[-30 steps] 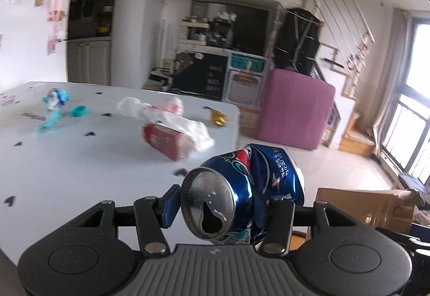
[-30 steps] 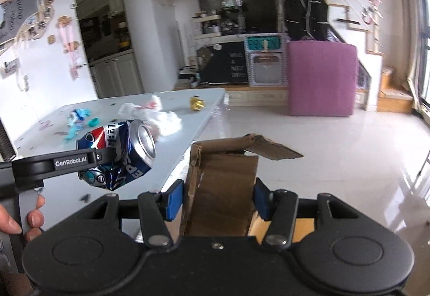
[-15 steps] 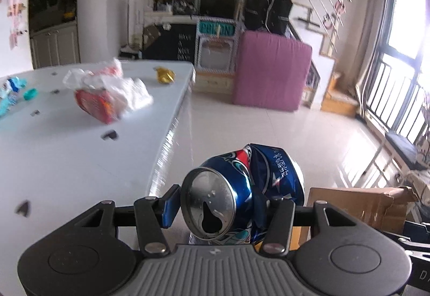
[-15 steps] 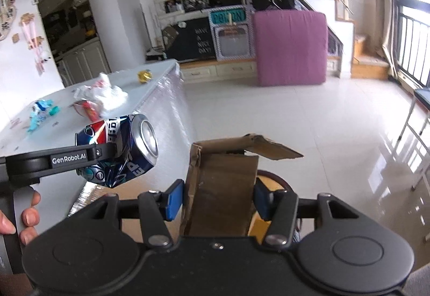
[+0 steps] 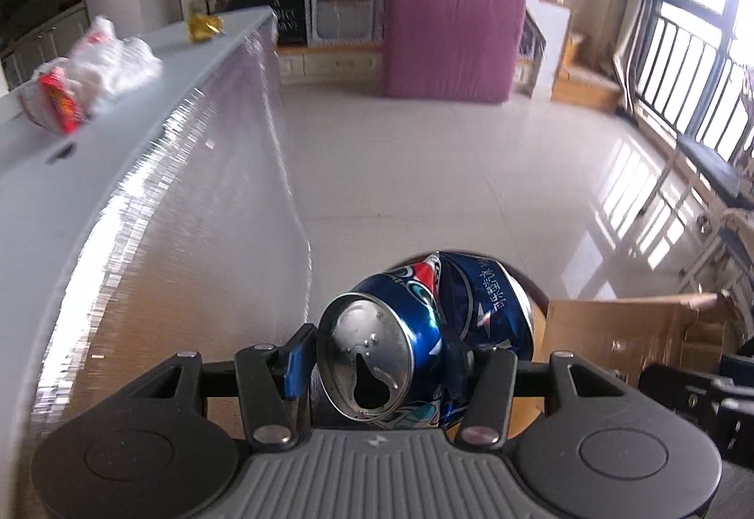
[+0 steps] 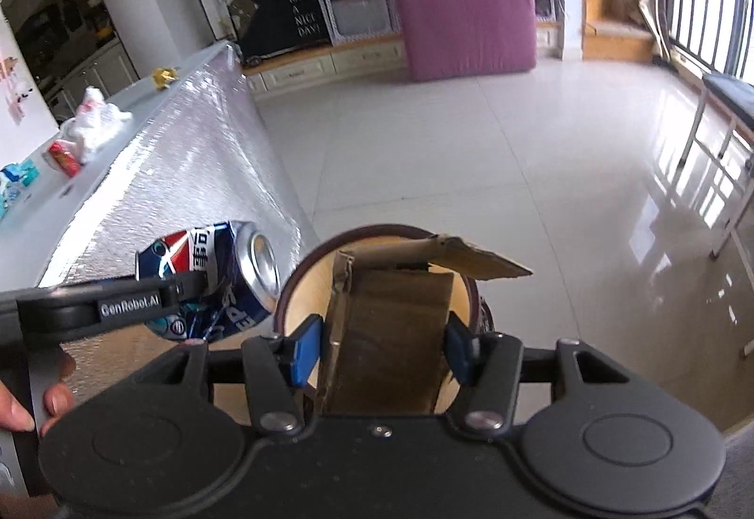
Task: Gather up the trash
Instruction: 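Carry the held can with the left tool over the wastebasket, then open the left tool to drop the can into the wastebasket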
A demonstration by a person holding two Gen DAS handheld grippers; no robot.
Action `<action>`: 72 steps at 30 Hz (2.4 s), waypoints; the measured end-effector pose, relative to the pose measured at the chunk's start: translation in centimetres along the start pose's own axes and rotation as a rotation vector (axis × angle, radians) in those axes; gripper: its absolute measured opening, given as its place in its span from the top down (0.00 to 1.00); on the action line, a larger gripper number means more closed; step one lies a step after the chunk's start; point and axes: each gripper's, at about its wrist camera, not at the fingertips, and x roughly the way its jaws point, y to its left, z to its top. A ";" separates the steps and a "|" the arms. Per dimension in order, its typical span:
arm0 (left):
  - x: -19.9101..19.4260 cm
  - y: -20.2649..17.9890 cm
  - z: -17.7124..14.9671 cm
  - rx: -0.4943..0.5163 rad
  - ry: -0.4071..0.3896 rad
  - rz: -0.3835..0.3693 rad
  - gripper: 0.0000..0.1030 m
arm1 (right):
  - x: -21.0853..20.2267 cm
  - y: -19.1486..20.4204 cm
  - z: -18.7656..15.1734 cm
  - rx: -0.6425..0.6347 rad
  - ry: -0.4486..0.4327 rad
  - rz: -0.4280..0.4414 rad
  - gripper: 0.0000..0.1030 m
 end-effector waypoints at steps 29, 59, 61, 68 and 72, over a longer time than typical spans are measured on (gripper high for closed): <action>16.7 -3.1 -2.1 0.097 0.284 0.055 0.47 | 15.7 -2.1 1.3 0.025 0.245 -0.001 0.46; 16.5 -2.8 -1.6 0.110 0.324 0.013 0.11 | 14.6 -3.4 1.5 0.070 0.274 -0.031 0.36; 16.1 -2.7 -1.5 0.098 0.322 0.009 0.09 | 14.6 -3.1 1.4 0.067 0.268 -0.031 0.35; 14.3 -1.8 -1.2 0.064 0.317 -0.011 0.00 | 13.7 -2.7 1.3 0.052 0.242 -0.022 0.32; 12.9 -1.2 -1.1 0.053 0.317 -0.012 0.00 | 13.2 -2.5 1.1 0.035 0.231 -0.039 0.27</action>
